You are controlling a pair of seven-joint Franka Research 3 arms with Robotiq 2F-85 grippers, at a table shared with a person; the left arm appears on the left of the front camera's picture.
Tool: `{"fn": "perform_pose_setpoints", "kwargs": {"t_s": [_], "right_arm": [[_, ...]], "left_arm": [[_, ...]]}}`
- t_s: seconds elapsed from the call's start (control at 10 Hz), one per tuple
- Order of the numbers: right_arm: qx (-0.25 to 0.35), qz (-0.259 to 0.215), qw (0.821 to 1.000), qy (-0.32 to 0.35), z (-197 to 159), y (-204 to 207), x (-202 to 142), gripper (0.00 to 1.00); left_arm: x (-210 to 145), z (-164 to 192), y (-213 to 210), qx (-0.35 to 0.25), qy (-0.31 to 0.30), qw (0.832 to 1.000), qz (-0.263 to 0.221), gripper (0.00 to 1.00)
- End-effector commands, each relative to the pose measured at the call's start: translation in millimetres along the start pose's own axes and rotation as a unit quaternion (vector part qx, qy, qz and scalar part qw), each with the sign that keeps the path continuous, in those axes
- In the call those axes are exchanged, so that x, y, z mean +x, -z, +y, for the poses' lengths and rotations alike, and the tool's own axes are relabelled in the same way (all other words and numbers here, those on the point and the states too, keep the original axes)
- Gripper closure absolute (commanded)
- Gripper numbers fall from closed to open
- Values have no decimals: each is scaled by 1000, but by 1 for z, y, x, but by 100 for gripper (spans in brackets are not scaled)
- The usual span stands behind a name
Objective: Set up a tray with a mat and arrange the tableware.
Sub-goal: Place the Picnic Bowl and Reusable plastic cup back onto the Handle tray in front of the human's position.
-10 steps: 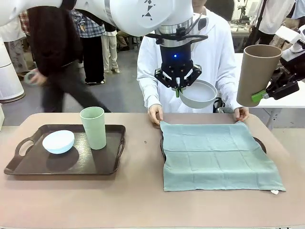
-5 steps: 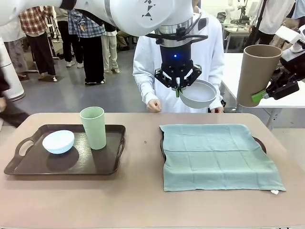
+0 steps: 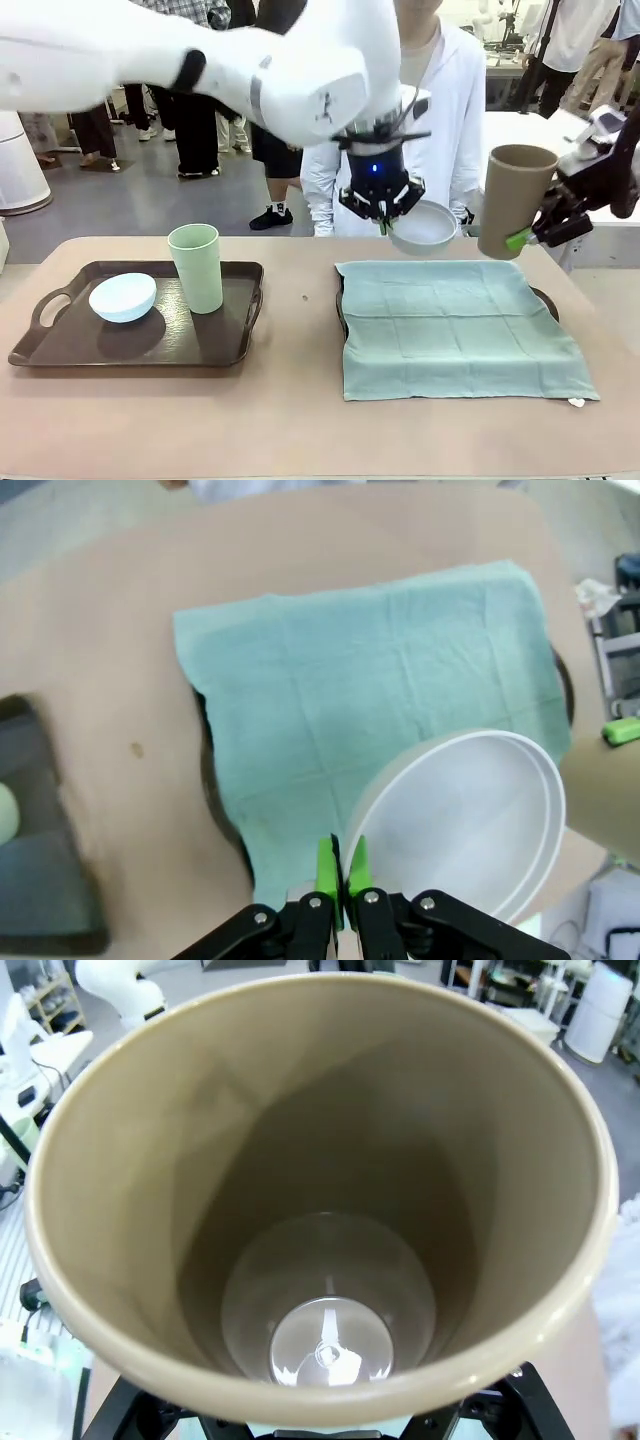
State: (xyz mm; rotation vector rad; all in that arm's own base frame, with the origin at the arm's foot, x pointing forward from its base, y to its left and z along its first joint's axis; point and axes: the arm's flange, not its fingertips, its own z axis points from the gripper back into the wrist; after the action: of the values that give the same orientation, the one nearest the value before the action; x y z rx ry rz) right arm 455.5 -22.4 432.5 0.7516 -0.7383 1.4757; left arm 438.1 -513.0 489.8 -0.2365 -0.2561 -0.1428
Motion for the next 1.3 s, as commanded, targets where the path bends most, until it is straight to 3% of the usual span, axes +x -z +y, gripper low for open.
{"fn": "perform_pose_setpoints", "kwargs": {"t_s": [0.0,0.6,0.7,0.8,1.0,1.2], "right_arm": [[2,-13,1000,-5,-13,18,-15,21],[-1,-31,999,23,-35,45,-71,21],[-13,-23,998,64,-30,35,-59,21],[13,-18,999,28,-27,47,-72,21],[8,-17,999,40,-28,42,-72,21],[22,-5,999,49,-39,56,-96,21]], "left_arm": [[0,8,22,-1,3,1000,24,96],[0,23,80,15,-5,997,78,96],[-4,18,63,19,-8,997,80,96],[-1,24,86,20,-13,997,69,96],[-2,20,81,19,-11,997,72,96],[2,27,101,4,3,997,75,96]]}}
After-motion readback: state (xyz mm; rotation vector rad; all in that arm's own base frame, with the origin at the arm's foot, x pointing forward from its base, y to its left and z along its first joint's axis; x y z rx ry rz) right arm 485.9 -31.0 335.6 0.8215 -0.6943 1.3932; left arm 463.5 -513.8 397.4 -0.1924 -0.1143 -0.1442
